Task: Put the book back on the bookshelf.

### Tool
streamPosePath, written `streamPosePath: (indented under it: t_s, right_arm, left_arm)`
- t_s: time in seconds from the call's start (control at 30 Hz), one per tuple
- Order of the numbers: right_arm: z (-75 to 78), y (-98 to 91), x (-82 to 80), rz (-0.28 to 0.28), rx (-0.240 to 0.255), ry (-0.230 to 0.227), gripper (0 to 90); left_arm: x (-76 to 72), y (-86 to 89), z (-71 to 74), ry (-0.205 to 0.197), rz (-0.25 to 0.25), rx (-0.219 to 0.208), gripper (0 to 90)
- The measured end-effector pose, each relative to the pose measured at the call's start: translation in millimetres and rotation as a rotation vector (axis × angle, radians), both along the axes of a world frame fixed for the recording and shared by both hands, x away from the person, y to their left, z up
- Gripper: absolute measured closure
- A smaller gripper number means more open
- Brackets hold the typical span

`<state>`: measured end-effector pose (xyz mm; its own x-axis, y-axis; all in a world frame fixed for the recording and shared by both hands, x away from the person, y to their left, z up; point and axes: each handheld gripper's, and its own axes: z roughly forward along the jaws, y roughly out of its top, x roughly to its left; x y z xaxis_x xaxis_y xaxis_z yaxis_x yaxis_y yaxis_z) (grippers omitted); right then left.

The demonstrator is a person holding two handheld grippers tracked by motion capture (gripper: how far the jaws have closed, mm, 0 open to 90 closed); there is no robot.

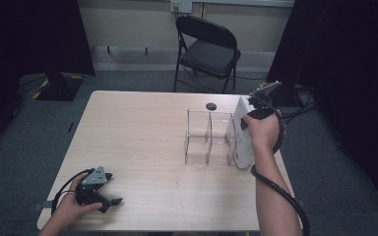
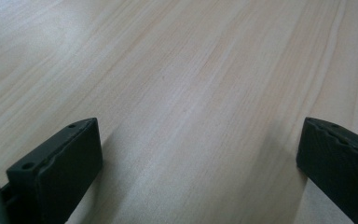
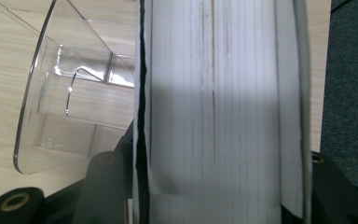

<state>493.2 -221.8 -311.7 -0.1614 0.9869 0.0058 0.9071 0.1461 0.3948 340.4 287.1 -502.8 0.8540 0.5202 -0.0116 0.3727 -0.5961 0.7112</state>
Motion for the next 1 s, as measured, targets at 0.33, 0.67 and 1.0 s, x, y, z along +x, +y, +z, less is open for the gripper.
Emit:
streamPosePath:
  t_s: [0.33,0.67,1.0]
  right_arm:
    - [3.2,-4.3,-11.1,-0.018,0.012,0.003,40.2]
    - [4.6,-11.4,-22.6,-0.022,0.058,-0.031,33.6]
    - [6.4,-9.7,-30.7,-0.003,0.073,-0.055,30.2]
  left_arm:
    - [0.0,0.0,0.0,0.0,0.0,0.0,0.0]
    - [0.2,-0.1,0.0,0.0,0.0,-0.001,0.0]
    - [0.2,-0.2,0.0,-0.001,0.0,-0.001,0.0]
